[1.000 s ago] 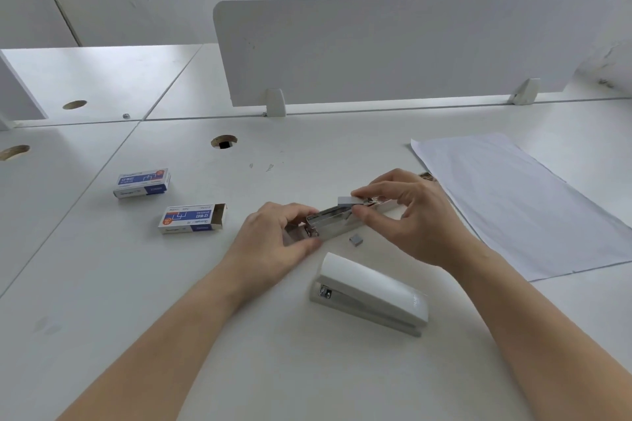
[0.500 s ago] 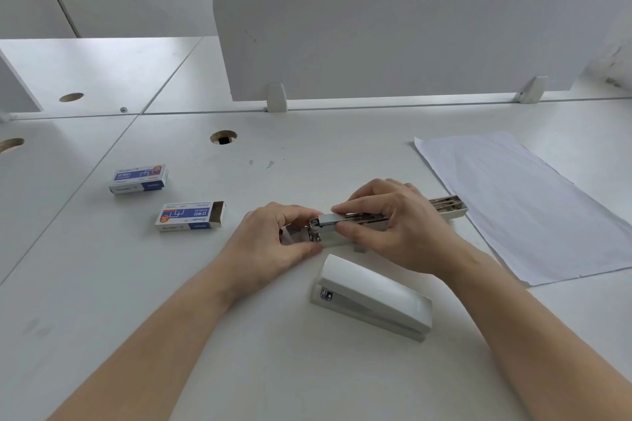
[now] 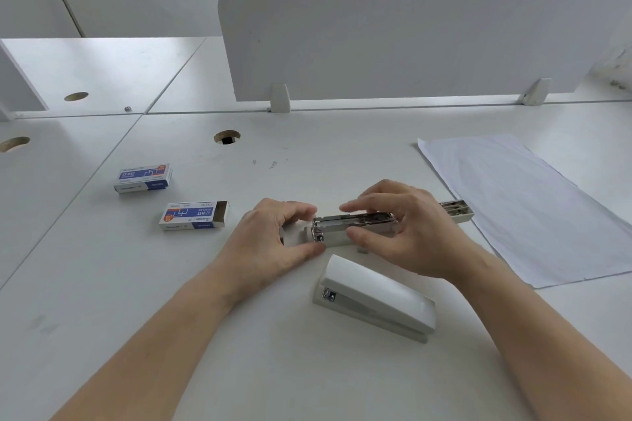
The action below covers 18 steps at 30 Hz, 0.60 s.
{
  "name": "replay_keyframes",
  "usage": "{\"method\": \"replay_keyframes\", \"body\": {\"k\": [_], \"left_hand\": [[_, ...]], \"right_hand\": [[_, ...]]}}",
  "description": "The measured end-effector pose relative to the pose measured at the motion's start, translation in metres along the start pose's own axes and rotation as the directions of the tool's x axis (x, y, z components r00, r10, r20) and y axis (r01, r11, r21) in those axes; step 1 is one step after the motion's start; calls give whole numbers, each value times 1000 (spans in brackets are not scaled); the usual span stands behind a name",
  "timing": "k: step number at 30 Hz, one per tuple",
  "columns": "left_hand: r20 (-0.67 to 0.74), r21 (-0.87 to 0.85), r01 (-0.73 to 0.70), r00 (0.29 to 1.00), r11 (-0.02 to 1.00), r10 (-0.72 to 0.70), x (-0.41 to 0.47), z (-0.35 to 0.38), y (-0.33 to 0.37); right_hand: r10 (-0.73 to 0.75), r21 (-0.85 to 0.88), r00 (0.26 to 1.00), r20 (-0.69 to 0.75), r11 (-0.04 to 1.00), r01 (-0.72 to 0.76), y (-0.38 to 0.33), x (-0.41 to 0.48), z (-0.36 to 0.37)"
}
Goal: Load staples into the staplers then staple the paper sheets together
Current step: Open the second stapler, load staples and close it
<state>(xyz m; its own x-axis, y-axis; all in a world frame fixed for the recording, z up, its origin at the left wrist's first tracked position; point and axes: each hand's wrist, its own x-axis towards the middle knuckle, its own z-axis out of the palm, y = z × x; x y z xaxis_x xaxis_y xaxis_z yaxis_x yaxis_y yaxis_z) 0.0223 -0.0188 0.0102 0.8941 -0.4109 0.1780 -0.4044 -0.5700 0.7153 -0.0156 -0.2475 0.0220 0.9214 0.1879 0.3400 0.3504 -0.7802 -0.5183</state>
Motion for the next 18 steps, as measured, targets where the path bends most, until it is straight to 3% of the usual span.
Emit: {"method": "replay_keyframes", "body": {"k": [8, 12, 15, 18], "left_hand": [[-14, -50, -13, 1000, 999, 12, -2, -6, -2], [33, 25, -65, 997, 998, 64, -4, -20, -9], [45, -3, 7, 999, 1000, -7, -4, -29, -15], [-53, 117, 72, 996, 991, -66, 0, -28, -20]], "right_hand": [[-35, -92, 996, 86, 995, 43, -9, 0, 8], [-30, -53, 995, 93, 998, 35, -8, -3, 2], [14, -89, 997, 74, 996, -7, 0, -6, -6], [42, -82, 997, 68, 996, -36, 4, -5, -6]]}}
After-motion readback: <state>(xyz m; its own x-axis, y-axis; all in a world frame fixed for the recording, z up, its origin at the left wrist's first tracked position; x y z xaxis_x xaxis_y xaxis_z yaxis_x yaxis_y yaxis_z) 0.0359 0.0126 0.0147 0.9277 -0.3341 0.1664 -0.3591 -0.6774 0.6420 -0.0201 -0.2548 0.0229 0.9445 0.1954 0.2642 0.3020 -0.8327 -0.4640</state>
